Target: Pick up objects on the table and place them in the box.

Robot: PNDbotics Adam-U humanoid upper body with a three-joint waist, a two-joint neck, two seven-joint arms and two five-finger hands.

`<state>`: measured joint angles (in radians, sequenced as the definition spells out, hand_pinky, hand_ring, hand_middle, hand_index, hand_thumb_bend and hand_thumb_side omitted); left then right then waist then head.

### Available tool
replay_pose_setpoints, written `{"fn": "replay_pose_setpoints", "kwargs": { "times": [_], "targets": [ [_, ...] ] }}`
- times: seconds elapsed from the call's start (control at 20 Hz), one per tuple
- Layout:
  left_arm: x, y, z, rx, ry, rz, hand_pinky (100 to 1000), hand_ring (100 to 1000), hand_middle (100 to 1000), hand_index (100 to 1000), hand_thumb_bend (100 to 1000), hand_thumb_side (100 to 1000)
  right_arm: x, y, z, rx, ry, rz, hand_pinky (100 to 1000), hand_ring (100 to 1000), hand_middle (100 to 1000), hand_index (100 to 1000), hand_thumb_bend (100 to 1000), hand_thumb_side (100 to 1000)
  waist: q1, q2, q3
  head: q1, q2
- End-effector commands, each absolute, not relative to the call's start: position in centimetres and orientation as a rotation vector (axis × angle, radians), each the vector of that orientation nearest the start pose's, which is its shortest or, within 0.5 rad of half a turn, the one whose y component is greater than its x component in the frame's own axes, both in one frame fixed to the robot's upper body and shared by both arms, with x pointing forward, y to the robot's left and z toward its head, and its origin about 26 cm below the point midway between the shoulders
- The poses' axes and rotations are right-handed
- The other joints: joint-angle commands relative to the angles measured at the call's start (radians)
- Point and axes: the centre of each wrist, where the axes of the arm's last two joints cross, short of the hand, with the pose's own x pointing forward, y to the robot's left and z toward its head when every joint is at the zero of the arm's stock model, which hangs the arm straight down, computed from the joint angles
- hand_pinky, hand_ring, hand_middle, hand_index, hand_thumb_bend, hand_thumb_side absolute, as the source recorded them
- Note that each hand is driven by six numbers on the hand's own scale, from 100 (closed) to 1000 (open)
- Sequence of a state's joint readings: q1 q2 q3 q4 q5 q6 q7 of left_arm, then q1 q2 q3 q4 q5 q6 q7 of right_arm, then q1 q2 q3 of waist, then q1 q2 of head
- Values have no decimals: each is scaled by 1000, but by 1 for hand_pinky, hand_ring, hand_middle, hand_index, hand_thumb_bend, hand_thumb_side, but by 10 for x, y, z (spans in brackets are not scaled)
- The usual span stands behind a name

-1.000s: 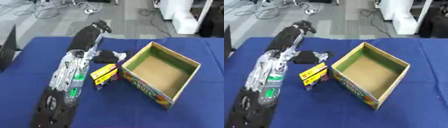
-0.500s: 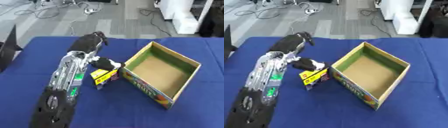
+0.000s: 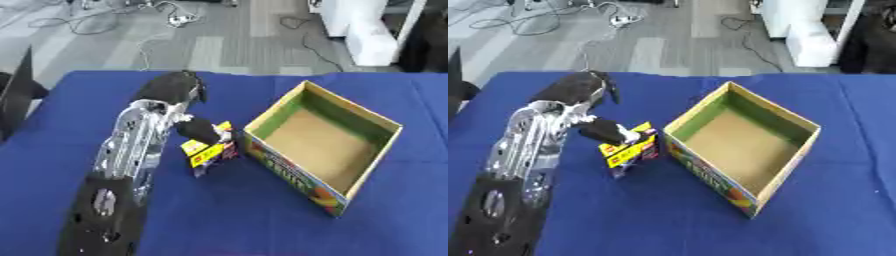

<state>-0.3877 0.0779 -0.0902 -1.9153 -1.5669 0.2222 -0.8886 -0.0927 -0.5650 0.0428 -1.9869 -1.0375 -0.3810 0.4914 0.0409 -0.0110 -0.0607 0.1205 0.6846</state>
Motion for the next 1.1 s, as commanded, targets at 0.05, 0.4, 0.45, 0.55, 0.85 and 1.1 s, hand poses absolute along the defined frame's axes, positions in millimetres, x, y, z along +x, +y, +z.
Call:
{"fn": "replay_pose_setpoints", "kwargs": {
  "times": [0.05,0.4,0.45,0.55,0.85,1.1],
  "targets": [
    [316,188,195,1062,-1105,-1276,883,796,850,699,671,606,274,-308,168,965,-2299,392,142,298,382,477,100,1000,-5,-6,1,6,-3],
    [321,188,187,1037,-1072,-1297,895,800,853,684,698,607,274,-308,169,970,-2298,390,142,298,382,478,100,1000,-4,-7,-1,5,-3],
    [323,188,185,1029,-1066,-1302,896,801,853,687,702,607,274,-308,169,971,-2298,390,142,298,382,478,100,1000,-4,-6,-1,5,-3],
    [325,188,180,1013,-1055,-1313,899,802,852,689,708,619,274,-309,169,972,-2297,391,142,298,382,478,100,1000,-4,-6,-1,4,-3],
    [332,189,169,971,-1020,-1329,860,786,859,705,693,621,274,-309,169,973,-2297,392,142,298,382,478,100,1000,-3,-6,-1,4,-2],
    [336,191,161,941,-997,-1336,872,789,865,716,704,587,274,-309,169,975,-2295,391,142,298,382,478,100,1000,-3,-6,-1,3,-1]
  ]
}}
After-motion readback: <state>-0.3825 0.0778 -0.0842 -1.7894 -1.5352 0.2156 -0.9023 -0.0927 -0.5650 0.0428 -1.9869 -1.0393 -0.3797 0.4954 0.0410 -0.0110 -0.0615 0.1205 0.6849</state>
